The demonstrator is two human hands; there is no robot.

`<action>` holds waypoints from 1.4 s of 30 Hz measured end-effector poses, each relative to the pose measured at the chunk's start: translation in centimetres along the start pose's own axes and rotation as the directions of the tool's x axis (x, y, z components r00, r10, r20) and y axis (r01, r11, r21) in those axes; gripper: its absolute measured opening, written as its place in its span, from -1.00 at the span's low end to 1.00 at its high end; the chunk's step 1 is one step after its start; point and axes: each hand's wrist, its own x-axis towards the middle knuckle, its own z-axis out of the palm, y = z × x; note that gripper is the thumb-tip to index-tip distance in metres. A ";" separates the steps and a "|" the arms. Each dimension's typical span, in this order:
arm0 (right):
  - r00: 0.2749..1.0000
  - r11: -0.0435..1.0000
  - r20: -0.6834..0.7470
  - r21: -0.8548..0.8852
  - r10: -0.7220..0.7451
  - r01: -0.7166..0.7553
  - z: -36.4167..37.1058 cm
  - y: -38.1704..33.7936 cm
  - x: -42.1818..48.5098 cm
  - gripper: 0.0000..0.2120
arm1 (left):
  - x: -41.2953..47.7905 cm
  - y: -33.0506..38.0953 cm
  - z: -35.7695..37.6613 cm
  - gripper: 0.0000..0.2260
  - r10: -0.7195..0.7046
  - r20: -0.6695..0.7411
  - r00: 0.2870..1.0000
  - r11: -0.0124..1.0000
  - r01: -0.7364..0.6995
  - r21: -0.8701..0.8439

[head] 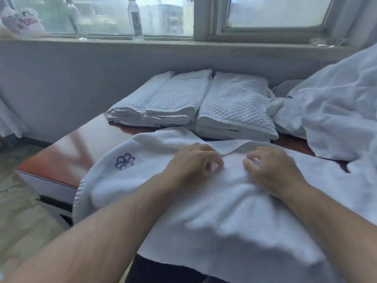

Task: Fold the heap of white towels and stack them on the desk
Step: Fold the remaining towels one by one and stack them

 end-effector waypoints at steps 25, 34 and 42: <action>0.971 0.989 0.234 -0.148 0.059 -0.025 2.0 -0.6 -1.2 -0.35 | 0.4 -0.7 1.4 -0.45 -0.579 -0.015 0.815 0.773 0.555 0.309; 0.896 0.901 0.189 -0.260 0.401 -0.348 -1.7 6.5 -0.2 -0.38 | 2.2 -0.7 3.0 -0.36 -0.434 0.149 0.888 0.878 0.381 0.288; 0.971 0.999 -0.236 0.015 0.038 -0.036 1.1 0.1 2.9 -0.80 | 4.0 -0.4 3.1 -0.54 -0.418 -0.018 0.908 0.896 0.415 0.155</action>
